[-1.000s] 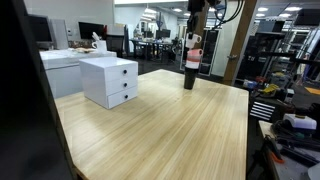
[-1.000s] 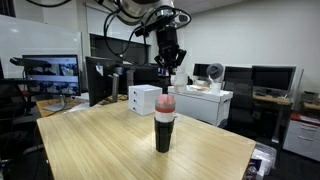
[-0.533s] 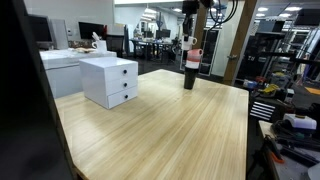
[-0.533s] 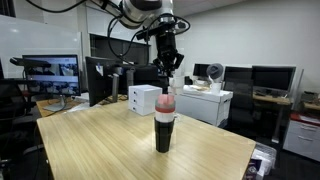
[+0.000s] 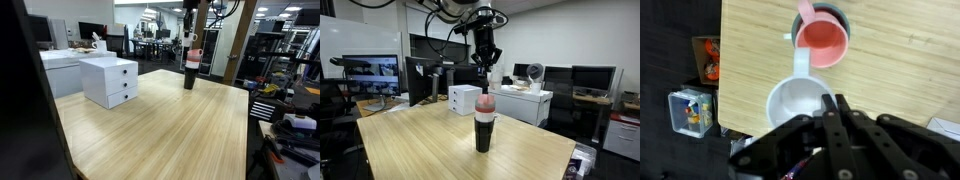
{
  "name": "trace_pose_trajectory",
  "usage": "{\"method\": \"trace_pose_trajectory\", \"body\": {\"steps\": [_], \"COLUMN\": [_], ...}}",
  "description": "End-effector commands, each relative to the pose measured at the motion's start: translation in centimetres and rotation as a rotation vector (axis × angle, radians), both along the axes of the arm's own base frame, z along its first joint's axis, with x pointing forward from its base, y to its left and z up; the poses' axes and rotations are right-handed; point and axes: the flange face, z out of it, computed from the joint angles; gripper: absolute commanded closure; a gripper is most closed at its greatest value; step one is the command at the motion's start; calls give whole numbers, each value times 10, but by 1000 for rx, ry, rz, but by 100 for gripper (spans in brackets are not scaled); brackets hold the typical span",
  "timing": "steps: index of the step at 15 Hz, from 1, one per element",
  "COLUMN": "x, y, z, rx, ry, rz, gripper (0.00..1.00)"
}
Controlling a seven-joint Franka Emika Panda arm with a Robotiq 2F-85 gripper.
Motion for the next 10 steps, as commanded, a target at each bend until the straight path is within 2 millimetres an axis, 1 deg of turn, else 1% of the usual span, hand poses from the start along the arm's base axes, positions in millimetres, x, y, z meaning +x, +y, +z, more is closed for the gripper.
{"method": "trace_pose_trajectory", "body": {"steps": [1,4,9,10], "x": [-21,-34,-50,-53], "y": [7,10,10,9], "z": [6,0,-24,-32], "rx": [34,45,40,35], "ry": [12,34,62,65], "rz": [37,47,40,32], "gripper": [96,96,96,96]}}
